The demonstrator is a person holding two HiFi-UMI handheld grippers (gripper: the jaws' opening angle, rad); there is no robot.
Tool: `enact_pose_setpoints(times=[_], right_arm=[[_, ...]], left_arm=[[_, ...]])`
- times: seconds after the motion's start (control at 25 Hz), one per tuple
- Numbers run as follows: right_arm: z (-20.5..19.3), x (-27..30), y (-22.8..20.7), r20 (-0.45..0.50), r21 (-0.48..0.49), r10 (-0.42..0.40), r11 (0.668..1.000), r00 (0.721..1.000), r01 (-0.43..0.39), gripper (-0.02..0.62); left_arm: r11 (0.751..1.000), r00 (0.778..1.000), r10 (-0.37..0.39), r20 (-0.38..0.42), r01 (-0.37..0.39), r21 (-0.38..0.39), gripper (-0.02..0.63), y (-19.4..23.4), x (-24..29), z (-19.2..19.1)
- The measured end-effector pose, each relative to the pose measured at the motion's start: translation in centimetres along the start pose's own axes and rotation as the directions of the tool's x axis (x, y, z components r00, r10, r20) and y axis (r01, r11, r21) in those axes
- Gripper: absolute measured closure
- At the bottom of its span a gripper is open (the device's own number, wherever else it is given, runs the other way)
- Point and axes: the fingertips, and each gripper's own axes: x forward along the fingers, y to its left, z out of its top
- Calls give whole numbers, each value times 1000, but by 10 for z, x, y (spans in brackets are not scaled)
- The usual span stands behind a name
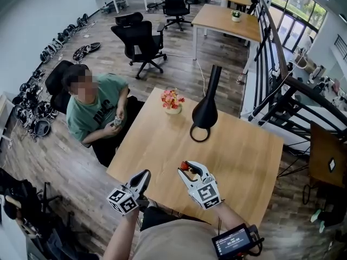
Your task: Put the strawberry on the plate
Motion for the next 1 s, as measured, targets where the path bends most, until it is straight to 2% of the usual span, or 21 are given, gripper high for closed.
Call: enact_pose_setpoints(times=[0.16,0.32,0.8,1.0], right_arm=[[2,-18,-2,29,-19,-11,1000,1000,12,443],[3,-30,-9,22,-30,-15,999,1000,16,443],[-7,-79,-49,39,-8,-159,987,986,160,443],[-6,-96,-56,54,16,-203,979,978,202,443]], left_arm=[[1000,1000,-5,8,5,1,600,-11,4,-4],[999,999,-34,5,34,-33,600,-11,10,-16],[995,992,-101,-74,99,-34,600,-22,34,-36],[993,989,-114,-93,114,-8,600,-27,41,-31]])
